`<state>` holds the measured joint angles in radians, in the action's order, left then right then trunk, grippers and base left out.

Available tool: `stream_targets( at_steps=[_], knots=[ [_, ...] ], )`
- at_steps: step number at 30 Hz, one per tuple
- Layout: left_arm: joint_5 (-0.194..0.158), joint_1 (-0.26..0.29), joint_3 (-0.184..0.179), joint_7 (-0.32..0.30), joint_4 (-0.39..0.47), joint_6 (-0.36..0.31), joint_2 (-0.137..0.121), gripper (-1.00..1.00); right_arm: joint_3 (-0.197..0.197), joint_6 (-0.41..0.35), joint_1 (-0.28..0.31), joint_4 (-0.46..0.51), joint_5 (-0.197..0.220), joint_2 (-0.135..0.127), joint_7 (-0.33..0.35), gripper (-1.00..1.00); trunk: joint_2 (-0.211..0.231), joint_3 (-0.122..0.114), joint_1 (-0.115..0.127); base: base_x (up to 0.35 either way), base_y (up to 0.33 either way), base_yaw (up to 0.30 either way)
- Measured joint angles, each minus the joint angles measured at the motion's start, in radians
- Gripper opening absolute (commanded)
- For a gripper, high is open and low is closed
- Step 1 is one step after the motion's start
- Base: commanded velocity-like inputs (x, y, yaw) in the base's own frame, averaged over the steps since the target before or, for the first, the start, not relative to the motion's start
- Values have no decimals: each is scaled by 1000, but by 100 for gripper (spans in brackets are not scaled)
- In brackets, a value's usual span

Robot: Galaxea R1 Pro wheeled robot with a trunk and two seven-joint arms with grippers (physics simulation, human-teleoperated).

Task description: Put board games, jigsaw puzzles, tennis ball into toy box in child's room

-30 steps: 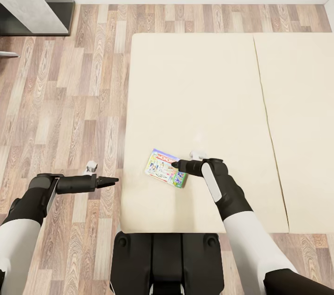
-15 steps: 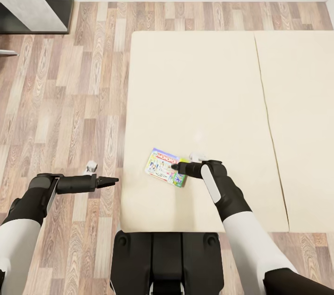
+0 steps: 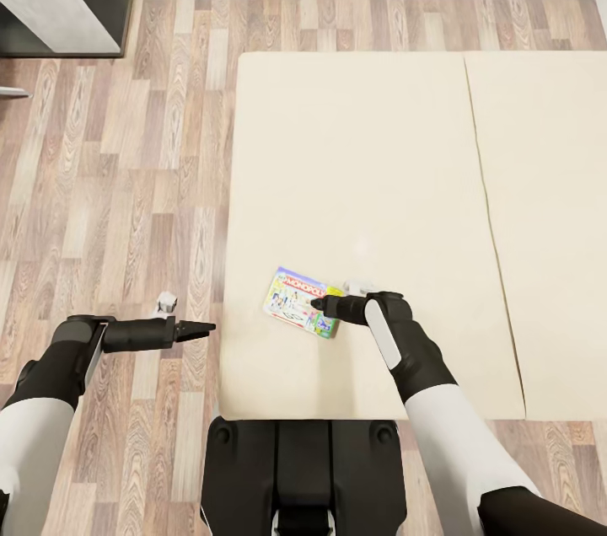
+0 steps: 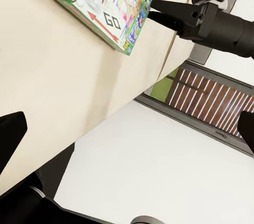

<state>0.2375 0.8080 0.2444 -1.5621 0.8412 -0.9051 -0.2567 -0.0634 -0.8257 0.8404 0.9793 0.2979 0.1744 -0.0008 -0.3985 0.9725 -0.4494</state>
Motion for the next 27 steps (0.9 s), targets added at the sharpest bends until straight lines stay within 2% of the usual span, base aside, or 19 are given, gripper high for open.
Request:
stream_targets(
  at_steps=[8, 16, 27],
  knots=[
    [0, 0, 0, 0, 0, 0, 0, 100, -1, 21, 0, 3, 5, 0, 26, 100, 0, 0, 0, 0, 0, 0],
    [-1, 0, 0, 0, 0, 0, 0, 100, -3, 27, 0, 6, 8, 0, 112, 100, 0, 0, 0, 0, 0, 0],
    [-1, 0, 0, 0, 0, 0, 0, 100, -3, 64, -1, 3, 6, 0, 124, 100, 0, 0, 0, 0, 0, 0]
  ],
)
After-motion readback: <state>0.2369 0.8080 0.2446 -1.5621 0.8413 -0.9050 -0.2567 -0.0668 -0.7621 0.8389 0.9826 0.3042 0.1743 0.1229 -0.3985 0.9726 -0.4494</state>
